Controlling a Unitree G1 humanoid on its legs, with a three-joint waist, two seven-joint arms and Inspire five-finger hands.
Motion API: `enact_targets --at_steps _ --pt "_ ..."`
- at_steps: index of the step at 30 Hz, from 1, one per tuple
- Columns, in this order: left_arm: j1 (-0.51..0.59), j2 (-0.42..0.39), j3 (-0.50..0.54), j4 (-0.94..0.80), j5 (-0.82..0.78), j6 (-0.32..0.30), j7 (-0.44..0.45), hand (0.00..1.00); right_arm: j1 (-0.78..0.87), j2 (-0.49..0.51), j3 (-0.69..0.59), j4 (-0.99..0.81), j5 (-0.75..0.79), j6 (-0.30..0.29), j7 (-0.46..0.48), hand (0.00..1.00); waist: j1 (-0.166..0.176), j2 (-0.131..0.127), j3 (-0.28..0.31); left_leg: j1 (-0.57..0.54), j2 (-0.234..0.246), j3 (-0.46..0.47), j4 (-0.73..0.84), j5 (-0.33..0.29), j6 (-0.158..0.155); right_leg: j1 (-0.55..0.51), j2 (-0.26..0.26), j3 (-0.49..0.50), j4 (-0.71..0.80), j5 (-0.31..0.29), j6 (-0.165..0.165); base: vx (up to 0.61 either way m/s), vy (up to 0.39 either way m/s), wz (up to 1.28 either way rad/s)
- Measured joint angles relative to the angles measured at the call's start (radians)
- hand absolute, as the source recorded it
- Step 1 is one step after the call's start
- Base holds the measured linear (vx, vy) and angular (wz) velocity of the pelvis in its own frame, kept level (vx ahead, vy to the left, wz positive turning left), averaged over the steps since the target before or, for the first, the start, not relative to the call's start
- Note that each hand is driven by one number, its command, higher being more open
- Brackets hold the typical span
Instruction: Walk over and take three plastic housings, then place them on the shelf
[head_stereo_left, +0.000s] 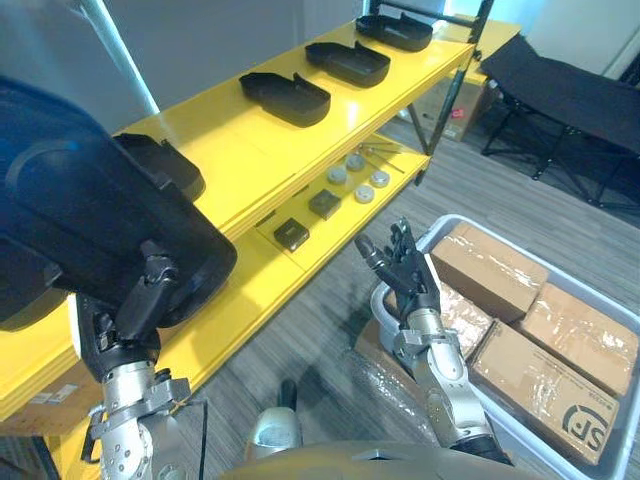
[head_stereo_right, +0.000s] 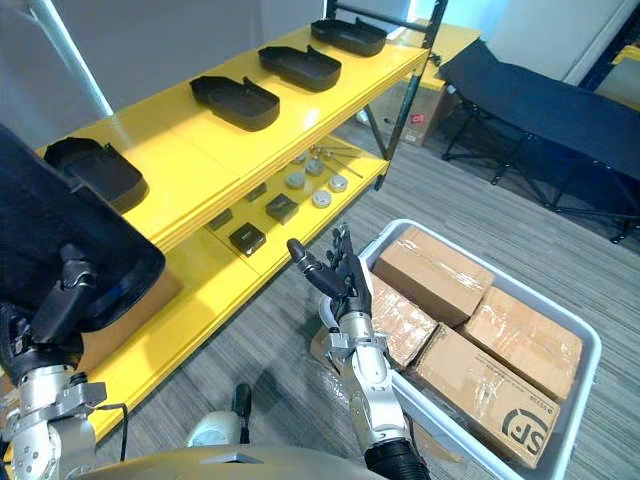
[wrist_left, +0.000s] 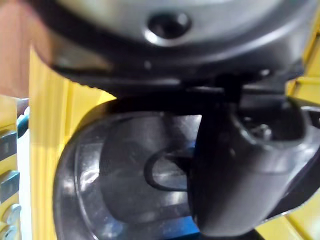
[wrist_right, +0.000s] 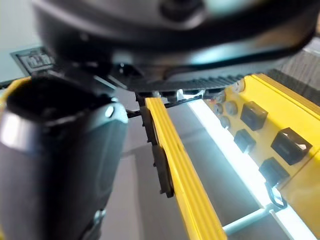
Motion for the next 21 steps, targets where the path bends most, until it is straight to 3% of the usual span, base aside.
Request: enact_targets --at_steps 3,7,11,17,18,19,20,21 --pt "-0.001 0.001 -0.003 0.0 0.001 -0.014 0.002 0.0 -0.024 -0.015 0.019 -0.001 0.0 -0.001 0.034 1.0 0.003 0.015 0.013 0.001 -0.004 -0.032 -0.003 0.008 -0.005 0.008 -0.003 -0.004 0.031 -0.042 0.025 -0.03 -0.057 0.27" --pt "0.003 0.0 -0.002 0.0 0.007 -0.054 -0.007 0.0 -0.031 -0.044 0.03 -0.036 0.0 -0.001 0.066 1.0 0.004 0.042 0.038 0.003 0.002 -0.062 -0.015 0.022 -0.013 0.011 -0.003 -0.027 0.085 -0.088 0.021 -0.08 -0.049 0.24" --pt "0.0 0.007 0.0 -0.005 0.015 -0.121 -0.055 0.0 -0.043 -0.044 0.03 -0.066 0.005 -0.007 0.082 1.0 0.023 0.019 0.056 0.0 -0.001 -0.07 0.003 0.01 -0.008 0.011 -0.022 -0.03 0.117 -0.12 0.028 -0.05 -0.02 0.07" --pt "-0.024 0.057 0.046 -0.039 0.087 -0.126 -0.111 0.0 -0.077 -0.033 0.015 -0.08 0.005 -0.064 0.082 1.0 0.043 -0.008 0.064 -0.098 -0.061 -0.073 0.224 -0.139 0.014 0.025 -0.078 -0.029 0.147 -0.122 0.027 0.04 0.057 0.06" --pt "-0.029 0.062 0.048 -0.041 0.087 -0.126 -0.117 0.0 -0.076 -0.033 0.011 -0.08 0.005 -0.071 0.083 1.0 0.043 -0.009 0.065 -0.099 -0.069 -0.073 0.235 -0.152 0.014 0.028 -0.089 -0.025 0.16 -0.117 0.019 0.07 0.121 0.29" --pt "-0.047 0.075 0.05 -0.041 0.091 -0.126 -0.122 0.0 -0.074 -0.034 -0.004 -0.08 0.006 -0.078 0.089 1.0 0.035 -0.007 0.064 -0.099 -0.084 -0.088 0.242 -0.163 0.02 0.002 -0.117 0.022 0.238 -0.096 -0.018 0.07 0.151 0.36" --pt "-0.066 0.088 0.059 -0.045 0.092 -0.126 -0.121 0.0 -0.076 -0.034 -0.011 -0.08 0.006 -0.079 0.095 1.0 0.035 -0.007 0.063 -0.092 -0.089 -0.096 0.236 -0.168 0.028 -0.063 -0.135 0.124 0.34 -0.065 -0.083 0.06 0.158 0.34" --pt "-0.07 0.101 0.068 -0.056 0.096 -0.126 -0.112 0.0 -0.079 -0.032 -0.021 -0.08 0.005 -0.08 0.104 1.0 0.033 -0.013 0.067 -0.078 -0.094 -0.099 0.227 -0.175 0.039 -0.104 -0.137 0.22 0.409 -0.026 -0.126 0.08 0.147 0.25"
